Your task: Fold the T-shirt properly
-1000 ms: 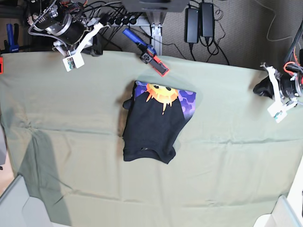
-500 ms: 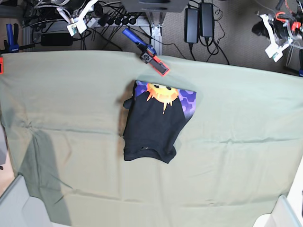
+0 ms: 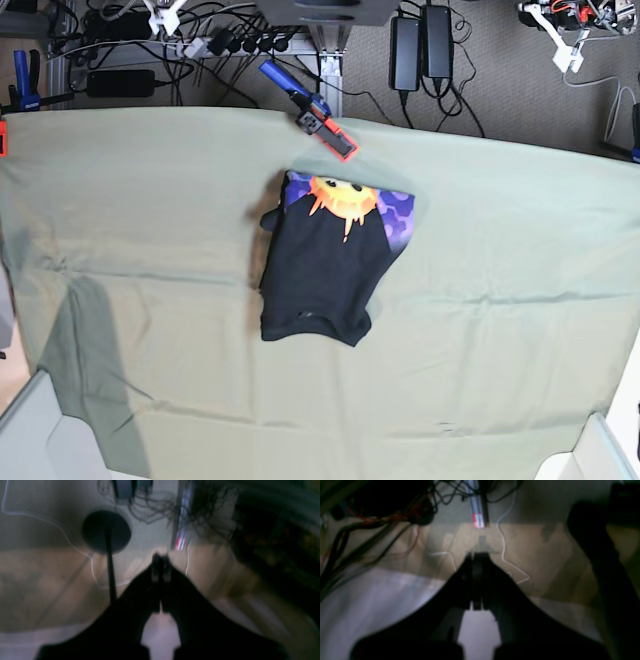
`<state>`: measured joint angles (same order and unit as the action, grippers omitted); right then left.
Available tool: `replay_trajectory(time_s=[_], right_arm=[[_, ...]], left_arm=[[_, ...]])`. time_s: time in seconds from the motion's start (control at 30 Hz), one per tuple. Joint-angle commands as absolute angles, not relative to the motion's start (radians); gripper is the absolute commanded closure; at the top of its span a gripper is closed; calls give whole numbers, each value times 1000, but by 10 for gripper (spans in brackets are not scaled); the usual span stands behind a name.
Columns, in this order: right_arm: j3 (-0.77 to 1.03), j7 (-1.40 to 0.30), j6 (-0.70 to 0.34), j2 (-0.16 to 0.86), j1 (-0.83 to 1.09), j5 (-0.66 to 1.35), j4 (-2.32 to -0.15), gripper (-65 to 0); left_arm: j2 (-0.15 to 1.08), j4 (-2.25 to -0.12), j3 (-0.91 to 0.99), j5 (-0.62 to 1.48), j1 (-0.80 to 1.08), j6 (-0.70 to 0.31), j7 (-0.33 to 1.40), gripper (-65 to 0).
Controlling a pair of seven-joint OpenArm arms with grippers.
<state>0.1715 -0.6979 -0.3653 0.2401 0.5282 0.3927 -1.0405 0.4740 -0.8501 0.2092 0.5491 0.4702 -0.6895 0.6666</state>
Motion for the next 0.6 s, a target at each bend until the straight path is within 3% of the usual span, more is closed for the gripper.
replay_trajectory(time_s=[0.0,0.3,0.57], right_arm=[[175,-685,-405,245,503,377,-997,0],[175,-465,-400,240,256,188,-632,0],[175,-417,-400,208,194,150,-593,0]], left_arm=[[479,-796,215,523,439,-698,622,0],[390,-355,76,295,178,-698,206,0],[318,-342,-76,287,115,-632,183,0]])
